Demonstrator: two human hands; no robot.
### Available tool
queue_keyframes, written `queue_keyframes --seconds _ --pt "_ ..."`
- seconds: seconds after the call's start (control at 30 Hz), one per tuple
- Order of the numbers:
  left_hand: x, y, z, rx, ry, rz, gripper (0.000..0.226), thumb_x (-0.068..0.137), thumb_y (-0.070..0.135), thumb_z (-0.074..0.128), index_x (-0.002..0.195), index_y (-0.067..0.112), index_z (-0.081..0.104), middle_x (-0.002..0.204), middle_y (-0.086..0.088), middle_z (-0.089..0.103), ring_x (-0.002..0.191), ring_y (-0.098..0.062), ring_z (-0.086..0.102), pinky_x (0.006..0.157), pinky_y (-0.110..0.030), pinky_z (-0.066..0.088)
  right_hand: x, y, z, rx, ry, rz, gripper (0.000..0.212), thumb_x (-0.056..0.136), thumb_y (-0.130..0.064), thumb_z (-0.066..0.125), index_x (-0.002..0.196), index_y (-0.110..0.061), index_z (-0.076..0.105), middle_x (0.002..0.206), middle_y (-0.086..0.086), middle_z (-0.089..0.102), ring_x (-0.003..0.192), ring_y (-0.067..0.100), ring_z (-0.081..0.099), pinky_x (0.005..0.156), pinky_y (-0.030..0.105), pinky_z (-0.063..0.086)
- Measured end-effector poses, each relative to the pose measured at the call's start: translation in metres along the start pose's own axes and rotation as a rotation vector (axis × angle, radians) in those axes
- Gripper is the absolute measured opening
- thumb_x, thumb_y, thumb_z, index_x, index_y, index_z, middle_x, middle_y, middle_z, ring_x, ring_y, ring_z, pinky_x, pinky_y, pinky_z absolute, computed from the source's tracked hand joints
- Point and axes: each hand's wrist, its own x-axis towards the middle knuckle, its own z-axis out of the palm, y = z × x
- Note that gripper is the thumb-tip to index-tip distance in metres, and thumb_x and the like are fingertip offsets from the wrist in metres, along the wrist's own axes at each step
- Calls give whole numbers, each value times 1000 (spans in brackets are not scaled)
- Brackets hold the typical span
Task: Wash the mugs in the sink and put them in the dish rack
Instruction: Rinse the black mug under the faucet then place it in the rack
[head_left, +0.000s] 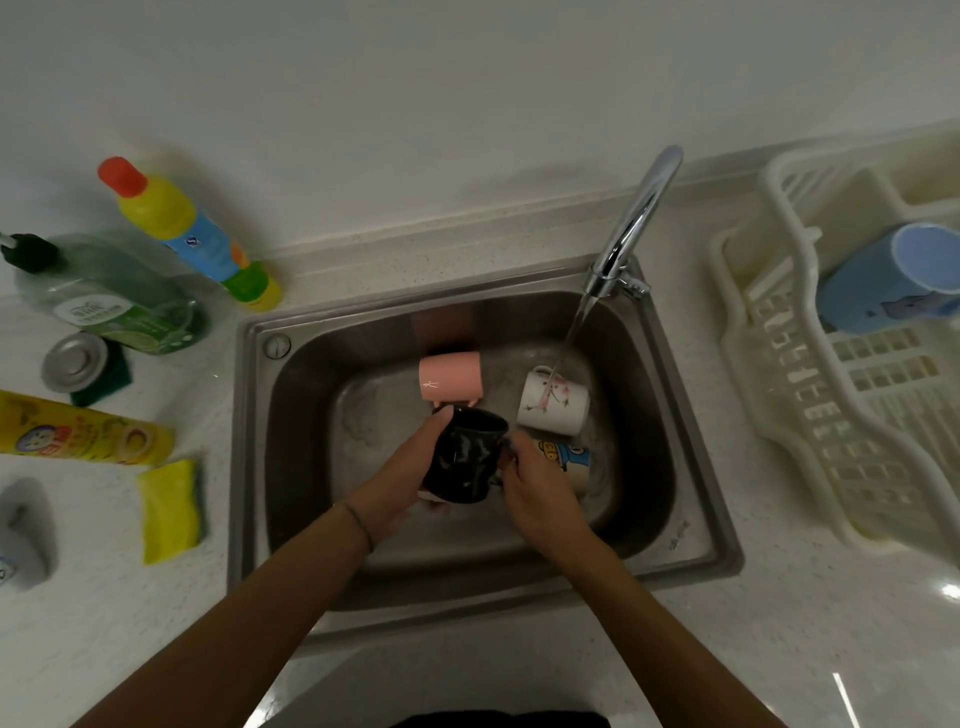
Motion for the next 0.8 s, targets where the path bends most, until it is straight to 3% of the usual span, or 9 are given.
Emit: queue_keyframes --seconds 0.13,0.27,0.47,0.6,0.67,0.8 --pt "3 3 13 -174 -41 -31 48 100 57 48 129 22 64 117 -9 68 98 -24 65 67 -33 52 3 6 -14 -75 -25 -8 16 107 -34 38 107 -27 53 91 -12 58 86 4 58 79 31 51" --pt "8 9 27 -242 -87 -39 49 99 55 48 130 20 65 114 -10 70 96 -25 67 59 -32 55 3 10 -29 90 -33 80 29 106 -41 40 92 -26 60 83 -6 62 80 12 61 81 44 54" --pt "16 19 46 -202 -161 -18 60 93 66 52 134 24 65 126 -13 69 102 -25 67 58 -30 55 -1 9 -54 108 60 109 41 108 -41 36 93 -15 64 76 5 67 67 13 63 65 33 53" --pt "18 28 58 -142 -188 1 53 95 66 48 120 25 70 102 -3 73 85 -17 68 54 -26 51 -2 9 -65 162 93 120 41 108 -40 37 93 -13 64 81 13 70 76 27 68 73 43 57" --pt "19 32 62 -117 -215 2 52 97 66 45 117 24 69 88 1 73 77 -15 67 52 -25 49 -4 10 -69 173 112 114 41 108 -40 38 93 -14 65 81 12 70 76 25 68 73 43 58" --pt "16 36 65 -72 -197 58 46 102 60 40 110 27 70 77 5 75 78 -16 65 61 -28 45 -6 14 -73 207 119 99 40 108 -44 38 95 -18 65 78 8 71 74 23 69 71 41 60"
